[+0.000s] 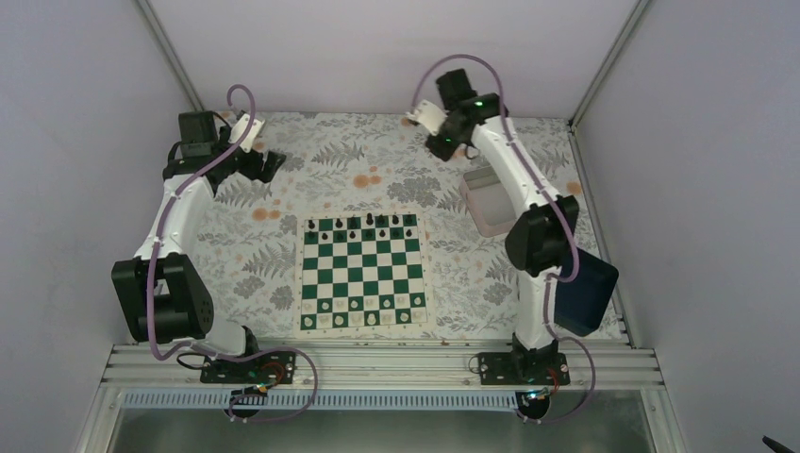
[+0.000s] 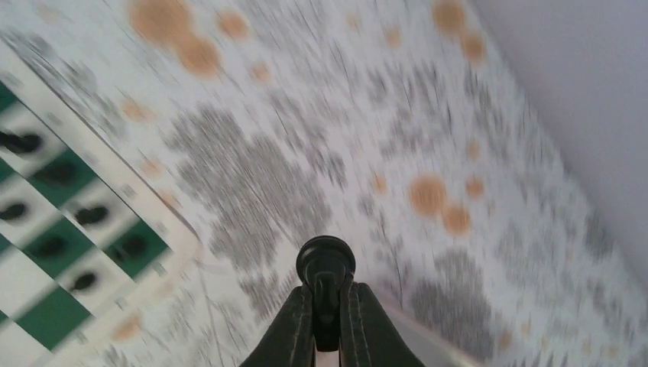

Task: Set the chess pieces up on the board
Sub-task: Place the chess piece on the chessboard.

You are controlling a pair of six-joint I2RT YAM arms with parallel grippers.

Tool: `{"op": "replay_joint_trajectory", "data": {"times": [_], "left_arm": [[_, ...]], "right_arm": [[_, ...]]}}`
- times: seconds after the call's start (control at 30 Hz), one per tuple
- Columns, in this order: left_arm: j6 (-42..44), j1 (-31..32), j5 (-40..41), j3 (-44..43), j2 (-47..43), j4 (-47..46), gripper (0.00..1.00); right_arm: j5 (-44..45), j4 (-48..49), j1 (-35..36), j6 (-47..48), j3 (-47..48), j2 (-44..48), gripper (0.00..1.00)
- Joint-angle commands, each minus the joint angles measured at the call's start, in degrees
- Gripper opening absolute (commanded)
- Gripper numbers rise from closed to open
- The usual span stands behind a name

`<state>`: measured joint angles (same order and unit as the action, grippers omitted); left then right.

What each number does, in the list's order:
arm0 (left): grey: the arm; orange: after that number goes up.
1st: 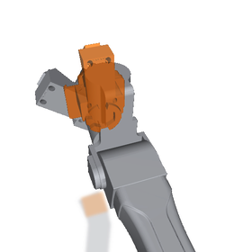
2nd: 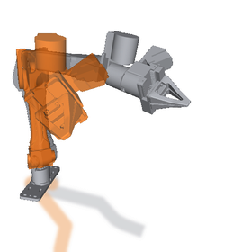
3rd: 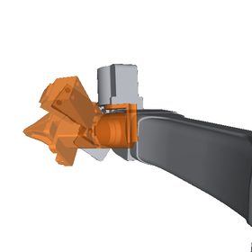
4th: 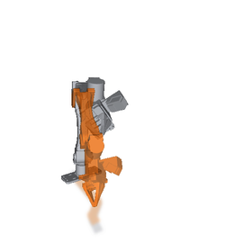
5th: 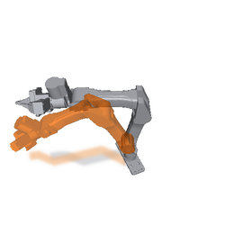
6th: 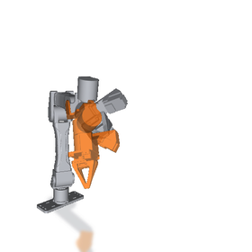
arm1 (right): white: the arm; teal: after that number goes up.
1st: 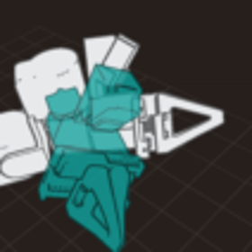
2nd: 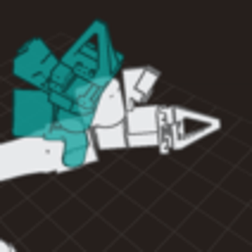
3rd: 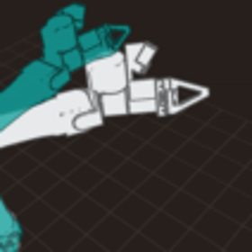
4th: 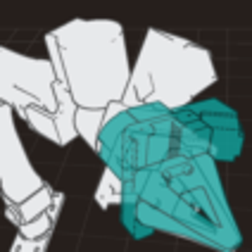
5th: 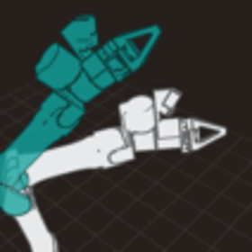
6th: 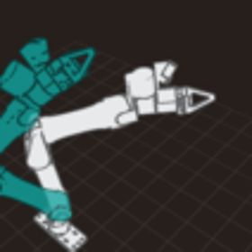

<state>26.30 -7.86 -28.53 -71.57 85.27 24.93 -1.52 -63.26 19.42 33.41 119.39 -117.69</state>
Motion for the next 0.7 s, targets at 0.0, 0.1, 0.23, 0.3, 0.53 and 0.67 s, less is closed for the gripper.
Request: {"op": "replay_joint_trajectory", "data": {"times": [0.0,0.1,0.23,0.3,0.53,0.67], "left_arm": [[0.3,0.2,-2.1,1.1,-0.8,-1.2,1.0],[0.7,0.3,-2.2,1.6,-1.0,-1.0,1.0],[0.9,0.3,-1.9,2.8,-1.5,-1.2,1.0],[0.9,0.3,-2.0,3.4,-1.8,-1.5,1.0],[0.8,0.3,-1.9,6.1,-3.3,-2.5,1.0],[1.0,0.3,-1.6,7.4,-3.8,-2.8,1.0]], "right_arm": [[1.1,-5.3,8.8,0.8,10.7,-6.1,0.04],[1.2,-5.9,14.3,1.4,16.1,-11.0,0.04],[1.1,-2.5,20.5,2.5,17.3,-14.3,0.04],[0.8,-0.5,22.9,3.0,17.3,-15.5,0.04],[0.4,4.8,28.7,4.3,17.5,-19.9,0.03],[-0.3,5.6,30.6,5.0,17.5,-22.5,0.03]]}}
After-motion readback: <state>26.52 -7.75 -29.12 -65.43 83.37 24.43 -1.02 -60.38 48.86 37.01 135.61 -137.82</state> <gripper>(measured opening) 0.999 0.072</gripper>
